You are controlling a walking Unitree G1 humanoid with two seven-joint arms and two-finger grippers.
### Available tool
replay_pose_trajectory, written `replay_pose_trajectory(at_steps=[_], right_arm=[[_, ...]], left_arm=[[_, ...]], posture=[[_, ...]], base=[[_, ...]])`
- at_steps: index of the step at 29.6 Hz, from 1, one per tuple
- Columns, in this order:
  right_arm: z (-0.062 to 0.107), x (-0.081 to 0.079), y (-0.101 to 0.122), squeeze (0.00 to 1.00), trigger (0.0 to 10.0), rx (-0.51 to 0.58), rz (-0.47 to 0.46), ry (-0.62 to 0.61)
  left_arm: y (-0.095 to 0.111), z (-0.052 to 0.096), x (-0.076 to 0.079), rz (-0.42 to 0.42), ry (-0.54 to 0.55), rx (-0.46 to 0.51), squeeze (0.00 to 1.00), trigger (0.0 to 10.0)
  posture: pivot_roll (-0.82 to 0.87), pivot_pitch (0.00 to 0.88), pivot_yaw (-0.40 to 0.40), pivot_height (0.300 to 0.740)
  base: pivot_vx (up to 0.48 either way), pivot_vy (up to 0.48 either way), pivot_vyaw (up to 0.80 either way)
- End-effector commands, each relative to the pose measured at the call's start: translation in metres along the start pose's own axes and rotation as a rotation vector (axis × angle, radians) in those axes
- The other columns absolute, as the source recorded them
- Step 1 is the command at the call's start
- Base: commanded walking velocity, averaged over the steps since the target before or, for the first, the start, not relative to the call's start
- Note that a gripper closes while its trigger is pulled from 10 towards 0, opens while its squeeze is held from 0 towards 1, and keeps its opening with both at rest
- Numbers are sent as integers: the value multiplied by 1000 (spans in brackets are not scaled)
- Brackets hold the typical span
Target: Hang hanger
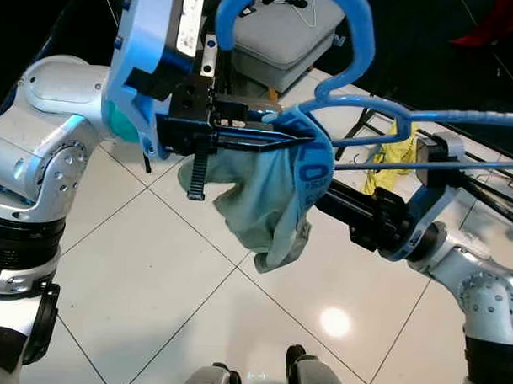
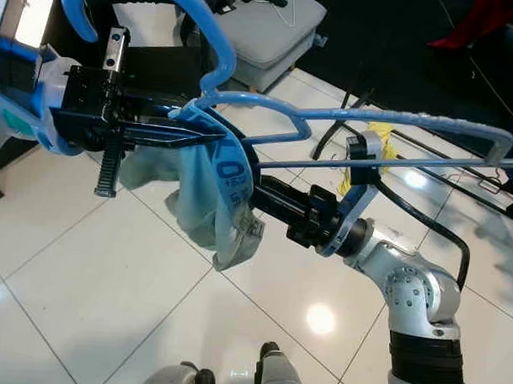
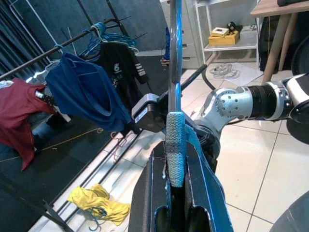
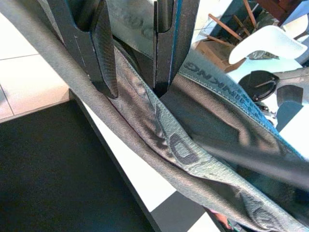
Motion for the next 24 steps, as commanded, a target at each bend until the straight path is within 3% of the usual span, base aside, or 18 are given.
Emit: replay_pose_trajectory(at_steps=[1,6,9,10,12,19,24], right_arm=[[-3,4,-3,0,10000,-17,3,-8],[-8,6,-8,0,10000,-49,10,-1],[-22,1,-40,0,10000,-154,-61,83],[-22,1,-40,0,10000,-154,-61,83],[-36,-10,-67,0,10000,-210,-140,165],[-64,-17,-88,0,10000,-215,-215,225],[-63,-14,-101,0,10000,-276,-206,206]], left_arm=[[1,-2,5,-3,-30,6,0,10000],[1,-1,6,-1,-37,13,0,10000],[7,-3,8,-7,-51,30,0,10000],[7,-3,8,-7,-51,30,0,10000],[14,-4,8,-20,-59,45,0,10000],[26,-8,6,-39,-69,78,0,10000],[31,-7,5,-50,-63,89,0,10000]], posture=[[48,123,118,740],[48,115,116,740],[56,109,118,740],[56,109,118,740],[64,106,120,740],[80,107,119,740],[80,113,114,740]], base=[[0,0,0],[0,0,0],[0,0,0],[0,0,0],[0,0,0],[0,0,0],[0,0,0]])
Point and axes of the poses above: a point about 5 cm out from each wrist's last joint towards the gripper, its own z axis pointing back from the gripper into the wrist, its own y axis along the axis of the wrist's last joint, x = y × z, the point moved 1 cm from there along -z, pointing out of the wrist towards the gripper, and after that the axes turned 15 degrees about z, right-handed, at the moved point
